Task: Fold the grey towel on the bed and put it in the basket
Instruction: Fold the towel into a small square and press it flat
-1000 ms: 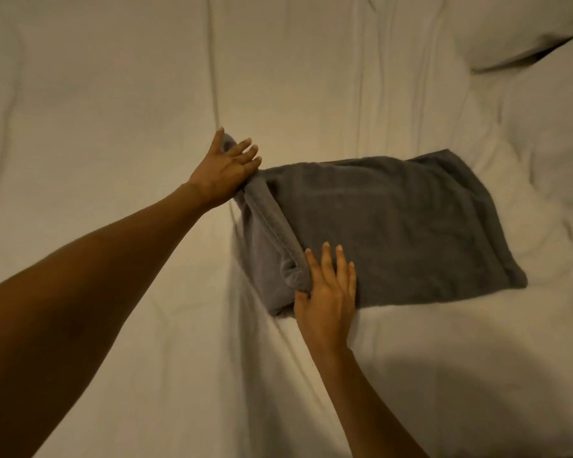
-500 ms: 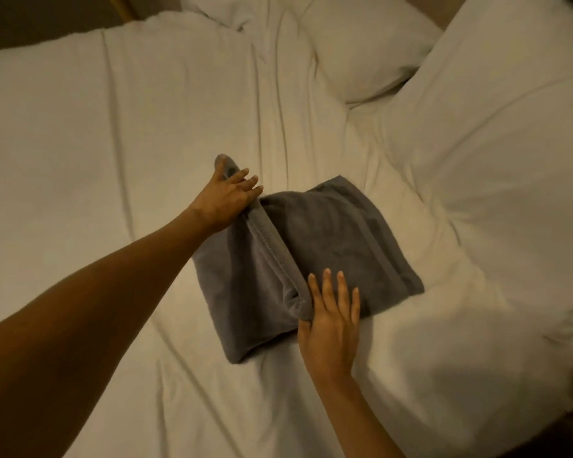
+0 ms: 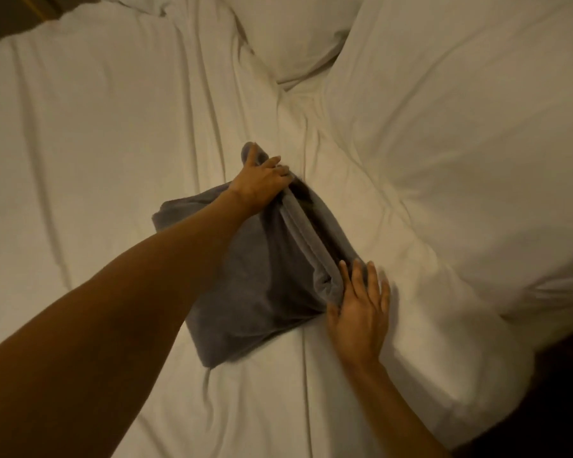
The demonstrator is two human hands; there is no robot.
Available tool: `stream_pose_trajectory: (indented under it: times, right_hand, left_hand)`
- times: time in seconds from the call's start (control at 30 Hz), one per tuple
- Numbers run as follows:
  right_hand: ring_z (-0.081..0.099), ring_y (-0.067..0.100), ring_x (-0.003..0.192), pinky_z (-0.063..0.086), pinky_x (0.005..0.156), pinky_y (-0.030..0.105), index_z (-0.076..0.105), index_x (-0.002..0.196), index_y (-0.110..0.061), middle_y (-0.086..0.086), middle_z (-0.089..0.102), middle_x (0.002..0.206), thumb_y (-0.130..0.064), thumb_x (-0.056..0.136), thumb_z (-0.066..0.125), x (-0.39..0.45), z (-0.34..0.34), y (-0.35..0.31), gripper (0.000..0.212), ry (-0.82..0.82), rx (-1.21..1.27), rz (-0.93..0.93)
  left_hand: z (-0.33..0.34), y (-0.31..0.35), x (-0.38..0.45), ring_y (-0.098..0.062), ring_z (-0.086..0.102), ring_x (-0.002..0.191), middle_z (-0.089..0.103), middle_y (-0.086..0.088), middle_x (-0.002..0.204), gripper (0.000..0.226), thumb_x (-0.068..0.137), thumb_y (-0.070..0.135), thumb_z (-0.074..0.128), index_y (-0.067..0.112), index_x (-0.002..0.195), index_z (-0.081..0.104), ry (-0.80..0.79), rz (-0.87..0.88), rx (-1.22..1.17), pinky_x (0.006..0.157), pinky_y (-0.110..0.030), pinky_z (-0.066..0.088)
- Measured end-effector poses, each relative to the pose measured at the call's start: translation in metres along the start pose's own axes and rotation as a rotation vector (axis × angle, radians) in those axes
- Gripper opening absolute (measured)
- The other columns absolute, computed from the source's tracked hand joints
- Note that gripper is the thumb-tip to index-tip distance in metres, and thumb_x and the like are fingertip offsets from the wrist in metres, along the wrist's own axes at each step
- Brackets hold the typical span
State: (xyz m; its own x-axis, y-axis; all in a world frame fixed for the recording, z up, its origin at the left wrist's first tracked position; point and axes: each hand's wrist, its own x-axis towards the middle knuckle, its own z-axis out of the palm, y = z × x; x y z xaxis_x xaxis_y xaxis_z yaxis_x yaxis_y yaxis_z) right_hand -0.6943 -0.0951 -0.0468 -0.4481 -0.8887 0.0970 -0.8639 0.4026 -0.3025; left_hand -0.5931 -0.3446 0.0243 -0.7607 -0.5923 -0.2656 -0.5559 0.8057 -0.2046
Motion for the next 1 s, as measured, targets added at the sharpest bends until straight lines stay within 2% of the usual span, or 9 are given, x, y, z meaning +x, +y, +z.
stream_pose_trajectory:
  times: [0.1, 0.17, 0.27, 0.37, 0.53, 0.63, 0.8, 0.9, 1.0]
  right_hand:
    - [0.038, 0.036, 0.134, 0.004, 0.114, 0.039, 0.049, 0.134, -0.008, 0.015, 0.051, 0.139, -0.035, 0.078, 0.033, 0.011, -0.001, 0.022, 0.065, 0.038, -0.015, 0.036]
    - [0.037, 0.036, 0.135, 0.011, 0.113, 0.044, 0.048, 0.135, -0.008, 0.015, 0.05, 0.14, -0.035, 0.08, 0.033, 0.015, 0.001, 0.034, 0.063, 0.037, -0.007, 0.07]
    - [0.035, 0.035, 0.135, 0.016, 0.113, 0.047, 0.041, 0.139, -0.006, 0.018, 0.047, 0.141, -0.043, 0.086, 0.034, 0.017, 0.008, 0.043, 0.065, 0.033, -0.002, 0.16]
    - [0.029, 0.033, 0.139, 0.016, 0.114, 0.044, 0.028, 0.145, -0.006, 0.018, 0.038, 0.148, -0.051, 0.09, 0.029, 0.02, 0.012, 0.046, 0.071, 0.018, 0.008, 0.236]
    - [0.018, 0.032, 0.143, 0.016, 0.114, 0.05, 0.026, 0.148, -0.013, 0.016, 0.025, 0.154, -0.042, 0.093, 0.03, 0.026, 0.021, 0.042, 0.062, -0.06, -0.068, 0.102]
    - [0.016, 0.031, 0.144, 0.012, 0.115, 0.052, 0.029, 0.146, -0.014, 0.014, 0.022, 0.156, -0.042, 0.093, 0.024, 0.032, 0.031, 0.04, 0.06, -0.133, -0.156, 0.035]
    - [0.014, 0.03, 0.144, -0.01, 0.113, 0.049, 0.031, 0.145, -0.011, 0.015, 0.023, 0.155, -0.045, 0.091, 0.017, 0.039, 0.041, 0.047, 0.065, -0.162, -0.23, 0.049]
    - [0.011, 0.029, 0.145, -0.012, 0.112, 0.048, 0.027, 0.146, -0.012, 0.015, 0.02, 0.156, -0.045, 0.09, 0.015, 0.039, 0.045, 0.049, 0.066, -0.175, -0.238, 0.05]
    - [0.01, 0.028, 0.145, -0.013, 0.112, 0.048, 0.023, 0.147, -0.013, 0.014, 0.017, 0.157, -0.045, 0.091, 0.014, 0.038, 0.046, 0.048, 0.066, -0.186, -0.237, 0.05]
  left_hand:
    - [-0.008, 0.013, 0.023, -0.028, 0.016, 0.148, 0.029, -0.006, 0.155, 0.053, 0.094, 0.014, 0.053, 0.018, 0.144, 0.036, 0.017, 0.016, -0.004, 0.115, -0.062, 0.004]
    - [-0.011, 0.02, 0.035, -0.027, 0.013, 0.148, 0.02, -0.008, 0.159, 0.058, 0.097, 0.013, 0.047, 0.014, 0.15, 0.023, 0.011, -0.005, -0.002, 0.116, -0.061, 0.004]
    - [-0.009, 0.023, 0.043, -0.023, 0.006, 0.15, 0.008, -0.009, 0.161, 0.068, 0.099, 0.029, 0.043, 0.012, 0.153, 0.003, -0.002, -0.144, -0.084, 0.119, -0.055, 0.001]
    - [0.008, 0.02, 0.041, -0.022, 0.004, 0.15, 0.004, -0.008, 0.162, 0.071, 0.099, 0.039, 0.039, 0.012, 0.152, 0.001, -0.04, -0.192, -0.12, 0.12, -0.051, 0.003]
    - [0.041, 0.026, 0.031, -0.025, 0.002, 0.15, 0.0, -0.008, 0.162, 0.063, 0.101, 0.04, 0.029, 0.016, 0.153, 0.003, -0.098, -0.175, -0.181, 0.12, -0.049, 0.005]
    - [0.048, 0.033, 0.034, -0.026, 0.003, 0.15, -0.001, -0.008, 0.162, 0.057, 0.103, 0.033, 0.025, 0.016, 0.153, 0.004, -0.094, -0.237, -0.38, 0.121, -0.048, 0.005]
    - [0.043, 0.037, 0.044, -0.03, 0.019, 0.146, 0.02, -0.015, 0.158, 0.053, 0.104, 0.027, 0.026, 0.011, 0.152, 0.012, -0.008, -0.381, -0.572, 0.12, -0.048, 0.009]
    - [0.037, 0.037, 0.052, -0.036, 0.046, 0.128, 0.052, -0.018, 0.136, 0.043, 0.102, 0.026, 0.036, 0.01, 0.141, 0.037, 0.139, -0.516, -0.632, 0.113, -0.048, 0.029]
    - [0.036, 0.036, 0.062, -0.035, 0.057, 0.113, 0.063, -0.018, 0.12, 0.031, 0.098, 0.018, 0.045, 0.009, 0.128, 0.051, 0.28, -0.66, -0.696, 0.104, -0.044, 0.041]
